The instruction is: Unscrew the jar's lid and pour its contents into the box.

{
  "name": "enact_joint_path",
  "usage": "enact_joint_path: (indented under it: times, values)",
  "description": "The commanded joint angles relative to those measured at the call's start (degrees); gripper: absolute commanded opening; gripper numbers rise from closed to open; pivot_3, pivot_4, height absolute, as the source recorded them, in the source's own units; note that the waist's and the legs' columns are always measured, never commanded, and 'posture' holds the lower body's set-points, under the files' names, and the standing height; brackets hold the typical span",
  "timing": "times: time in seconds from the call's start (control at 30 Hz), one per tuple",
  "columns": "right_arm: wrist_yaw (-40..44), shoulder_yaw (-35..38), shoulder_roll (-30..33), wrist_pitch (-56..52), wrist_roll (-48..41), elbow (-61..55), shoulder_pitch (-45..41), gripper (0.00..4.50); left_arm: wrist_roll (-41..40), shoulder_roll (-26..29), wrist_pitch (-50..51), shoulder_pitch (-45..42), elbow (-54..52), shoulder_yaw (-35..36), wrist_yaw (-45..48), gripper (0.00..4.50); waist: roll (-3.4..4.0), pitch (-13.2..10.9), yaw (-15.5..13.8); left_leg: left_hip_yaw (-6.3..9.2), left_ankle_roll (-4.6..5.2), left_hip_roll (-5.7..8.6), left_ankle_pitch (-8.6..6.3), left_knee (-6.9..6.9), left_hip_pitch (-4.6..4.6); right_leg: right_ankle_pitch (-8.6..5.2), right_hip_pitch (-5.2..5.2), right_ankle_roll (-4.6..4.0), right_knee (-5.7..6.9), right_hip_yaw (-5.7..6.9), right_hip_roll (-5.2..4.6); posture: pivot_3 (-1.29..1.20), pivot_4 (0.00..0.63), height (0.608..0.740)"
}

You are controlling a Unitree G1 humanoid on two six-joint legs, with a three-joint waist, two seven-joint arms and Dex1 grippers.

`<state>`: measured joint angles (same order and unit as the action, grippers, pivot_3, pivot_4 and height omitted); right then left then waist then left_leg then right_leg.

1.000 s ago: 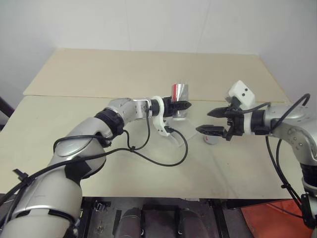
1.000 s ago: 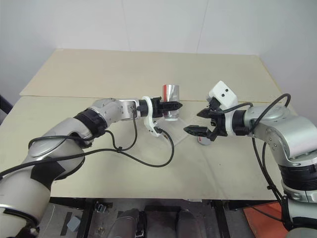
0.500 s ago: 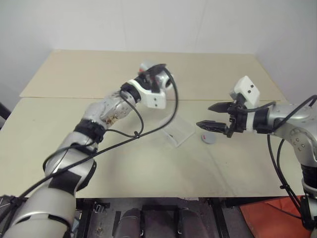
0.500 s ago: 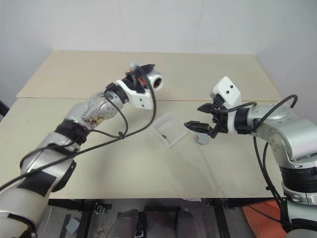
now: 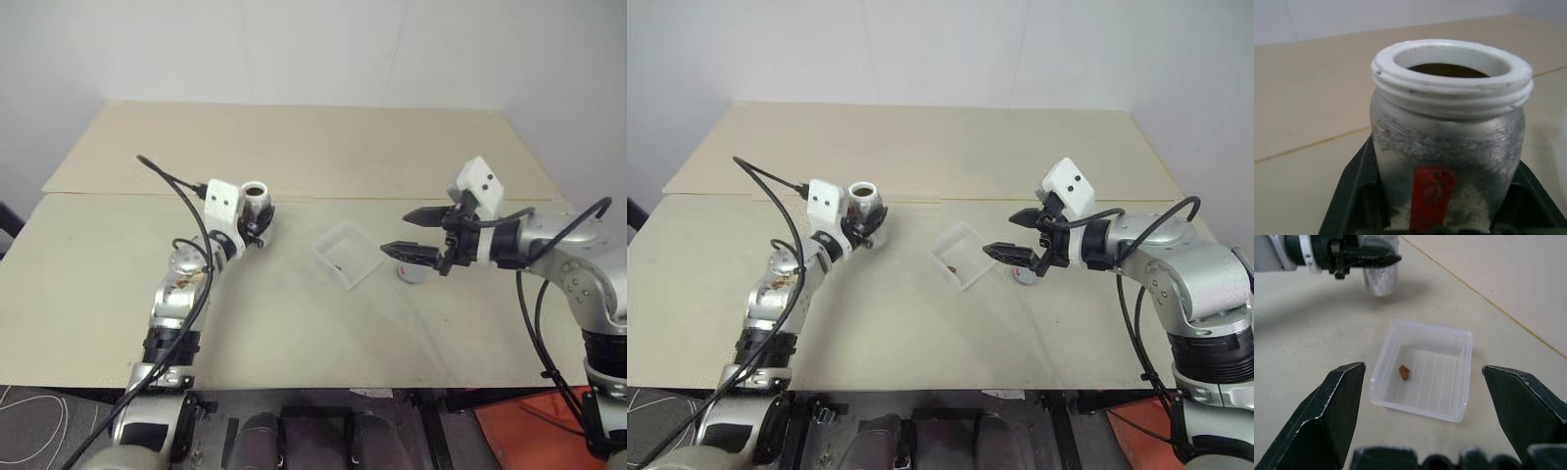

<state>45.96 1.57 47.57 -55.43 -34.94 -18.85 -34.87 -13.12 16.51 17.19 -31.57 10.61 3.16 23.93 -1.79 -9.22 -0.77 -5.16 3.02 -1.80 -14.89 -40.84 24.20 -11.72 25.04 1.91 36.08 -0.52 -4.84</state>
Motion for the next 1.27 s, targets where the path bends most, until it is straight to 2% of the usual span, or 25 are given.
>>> enact_joint_path:
  times: [0.03,0.17,0.23,0.27,0.4,0.47,0.6,0.7,0.8,0.93,1.03,1.1,1.27]
  values:
    - [-0.32,1.63,0.13,0.00,-0.88,-2.62,-0.27,4.45,0.90,-0.42,-3.89,0.15,-0.43,-0.35,0.50,1.93,0.00,0.00,0.04,0.00,0.00,0.01,0.00,0.00,-0.01,0.01,-0.01,-0.01,0.01,0.00,0.00,0.00,0.150,0.740]
    - [-0.58,1.57,0.09,-0.62,-1.37,-3.68,0.20,4.45,1.54,-0.93,-6.17,1.55,0.89,-0.68,0.90,1.93,0.01,0.01,0.10,0.00,0.01,0.02,-0.01,0.01,-0.04,0.02,-0.02,-0.03,0.01,-0.02,0.00,0.00,0.150,0.740]
    - [-0.82,1.57,-0.01,-0.91,-1.52,-4.21,0.50,4.50,2.79,-0.72,-7.36,2.91,1.14,-1.33,0.88,2.65,0.01,0.01,0.21,0.00,0.01,0.01,-0.01,0.01,-0.04,0.02,-0.01,-0.03,0.01,-0.02,0.00,0.00,0.150,0.740]
    - [-0.92,1.63,-0.05,-1.08,-1.66,-4.50,0.64,4.50,2.87,-0.68,-7.50,3.62,0.73,-1.34,0.96,2.84,0.01,0.01,0.25,0.00,0.02,0.00,-0.01,0.01,-0.05,0.02,-0.02,-0.03,0.01,-0.03,0.00,0.00,0.150,0.740]
    - [-0.98,1.65,0.04,-1.27,-1.73,-4.79,0.99,4.50,3.05,0.02,-7.59,6.10,-1.46,-0.95,1.15,4.11,0.01,0.01,0.18,0.01,0.02,-0.02,-0.01,0.02,-0.05,0.02,-0.02,-0.03,0.01,-0.02,0.00,0.00,0.150,0.740]
    - [-1.10,1.54,0.11,-1.19,-1.82,-4.79,1.14,4.50,2.75,0.94,-7.23,7.49,-3.40,-0.80,1.97,4.46,0.01,0.01,0.19,0.01,0.03,-0.02,-0.01,0.02,-0.05,0.02,-0.02,-0.03,0.01,-0.03,-0.02,0.00,0.150,0.740]
    - [-1.20,1.99,0.59,-1.42,-2.32,-5.78,2.16,4.50,0.28,6.33,-3.28,12.98,-13.09,0.13,6.75,4.46,0.02,0.01,0.33,0.01,0.02,-0.06,-0.02,0.06,-0.06,0.02,-0.01,-0.04,0.01,-0.03,-0.01,0.00,0.150,0.740]
    - [-0.75,2.55,1.75,-1.33,-2.42,-6.31,3.88,4.50,-2.89,14.10,-1.38,19.28,-22.02,3.12,13.34,4.46,0.03,0.02,0.80,-0.02,0.02,-0.11,-0.02,0.12,-0.05,0.01,0.04,-0.05,-0.01,-0.05,-0.01,0.00,0.150,0.740]
    - [-0.42,2.97,2.76,-0.12,-2.20,-7.19,6.25,4.50,-8.21,22.30,1.38,25.79,-28.48,9.95,19.59,4.46,0.04,0.02,0.97,-0.05,0.01,-0.13,-0.03,0.17,-0.07,-0.01,0.06,-0.07,-0.01,-0.05,-0.05,0.00,0.150,0.740]
    - [0.92,4.67,3.02,3.49,-1.84,-7.01,8.80,4.50,-21.22,30.87,4.90,33.61,-33.36,24.68,31.38,4.46,0.07,0.03,1.31,-0.08,0.00,-0.16,-0.02,0.19,-0.15,-0.03,0.04,-0.10,0.01,-0.02,-0.10,0.00,0.150,0.740]
    - [3.38,4.79,3.73,5.73,-2.03,-6.96,10.39,4.50,-28.41,33.82,6.17,37.54,-33.47,33.72,38.56,4.46,0.10,0.02,1.16,-0.08,-0.01,-0.14,-0.02,0.19,-0.30,-0.05,-0.08,-0.10,0.00,0.03,-0.15,0.00,0.150,0.740]
    - [4.17,5.54,3.44,6.24,-3.07,-7.30,10.99,4.50,-30.50,35.30,6.76,40.21,-33.94,37.54,42.31,4.46,0.10,0.02,1.40,-0.12,-0.01,-0.15,-0.03,0.20,-0.40,-0.08,-0.17,-0.13,-0.03,0.04,-0.14,0.00,0.150,0.740]
    - [4.75,7.54,2.64,9.99,-2.62,-7.62,12.74,4.50,-31.38,36.58,8.03,42.35,-36.44,39.06,42.13,4.46,0.12,0.01,1.23,-0.14,-0.04,-0.13,-0.01,0.23,-0.50,-0.12,-0.23,-0.16,-0.01,0.03,-0.12,0.00,0.150,0.740]
